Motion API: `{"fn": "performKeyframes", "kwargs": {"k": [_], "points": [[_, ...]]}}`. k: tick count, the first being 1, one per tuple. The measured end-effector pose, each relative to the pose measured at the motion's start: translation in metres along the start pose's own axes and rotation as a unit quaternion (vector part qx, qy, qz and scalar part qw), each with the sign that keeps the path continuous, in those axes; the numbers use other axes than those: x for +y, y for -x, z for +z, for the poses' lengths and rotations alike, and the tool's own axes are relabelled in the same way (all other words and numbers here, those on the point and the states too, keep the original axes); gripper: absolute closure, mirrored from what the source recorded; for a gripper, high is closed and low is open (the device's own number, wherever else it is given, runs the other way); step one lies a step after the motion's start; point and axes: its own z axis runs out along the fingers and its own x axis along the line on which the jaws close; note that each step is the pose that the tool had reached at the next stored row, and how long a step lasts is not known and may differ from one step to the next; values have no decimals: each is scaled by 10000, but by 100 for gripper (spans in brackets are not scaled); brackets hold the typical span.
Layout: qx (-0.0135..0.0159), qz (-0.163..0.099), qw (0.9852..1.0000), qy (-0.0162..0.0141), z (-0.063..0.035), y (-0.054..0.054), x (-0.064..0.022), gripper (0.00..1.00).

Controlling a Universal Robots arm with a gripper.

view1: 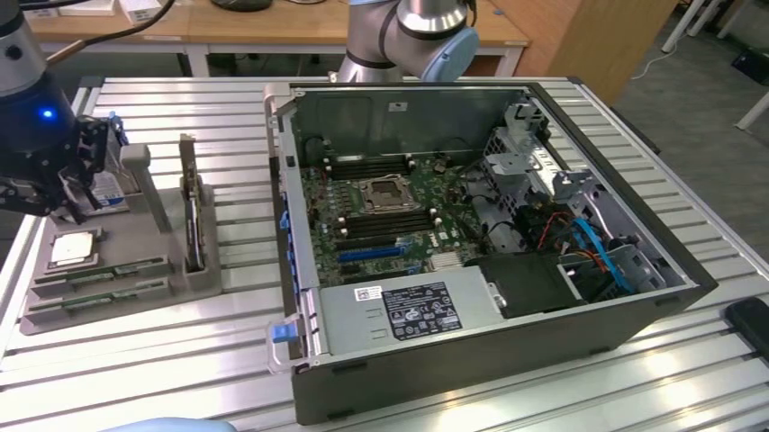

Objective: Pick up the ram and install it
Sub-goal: 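Pick up the ram and move it above insertion slot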

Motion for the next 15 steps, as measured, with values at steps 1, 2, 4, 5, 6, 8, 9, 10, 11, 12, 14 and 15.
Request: {"fn": "performKeyframes", "kwargs": {"k": [1,2,4,5,6,8,9,10,11,12,14,15], "points": [[5,-90,10000,2,2,0,0,70],[11,-182,9998,4,4,0,0,70],[22,-367,9993,8,8,0,0,70],[28,-459,9989,10,9,0,0,70],[33,-543,9985,11,11,0,0,70],[44,-725,9974,16,15,0,0,70],[50,-820,9966,18,16,0,-1,70],[55,-910,9958,20,18,0,-1,70],[61,-998,9950,22,19,0,0,70],[66,-1088,9940,24,21,0,-1,70],[78,-1266,9919,28,25,-1,-1,70],[83,-1355,9907,30,26,-1,-1,70]]}}
